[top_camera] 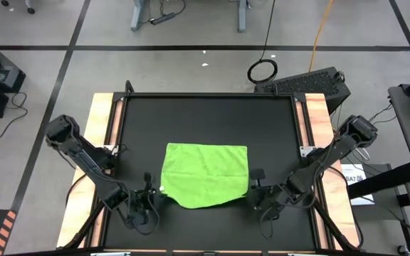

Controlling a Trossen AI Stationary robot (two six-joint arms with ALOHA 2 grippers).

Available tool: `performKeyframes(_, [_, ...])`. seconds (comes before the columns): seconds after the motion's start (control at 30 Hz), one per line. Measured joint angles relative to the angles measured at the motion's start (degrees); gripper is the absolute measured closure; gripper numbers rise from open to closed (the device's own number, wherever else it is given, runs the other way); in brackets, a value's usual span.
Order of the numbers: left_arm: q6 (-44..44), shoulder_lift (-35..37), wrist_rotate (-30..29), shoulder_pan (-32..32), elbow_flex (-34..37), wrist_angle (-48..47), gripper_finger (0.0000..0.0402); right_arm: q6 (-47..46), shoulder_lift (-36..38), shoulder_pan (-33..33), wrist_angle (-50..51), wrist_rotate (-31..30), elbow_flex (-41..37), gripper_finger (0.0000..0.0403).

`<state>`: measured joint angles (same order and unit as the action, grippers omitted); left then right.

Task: Roll towel into tight, uniform cylinder
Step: Fold the green towel

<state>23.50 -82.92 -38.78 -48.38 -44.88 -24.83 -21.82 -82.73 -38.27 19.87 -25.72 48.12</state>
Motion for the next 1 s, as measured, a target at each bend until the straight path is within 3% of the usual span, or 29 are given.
performKeyframes(0.4, [16.2,1.4,-11.1,0.3,0.0,-12.3,0.0401,-9.3,2.7,1.9,8.0,-5.3,0.0,0.0403])
performKeyframes(0.7, [16.5,1.4,-16.2,5.6,0.0,-14.7,0.0401,-13.5,9.5,5.9,13.9,-10.6,0.0,0.0402])
performKeyframes(1.0, [15.1,2.4,-22.3,14.7,-0.1,-20.0,0.0401,-10.0,12.6,15.4,18.2,-8.2,0.0,0.0402])
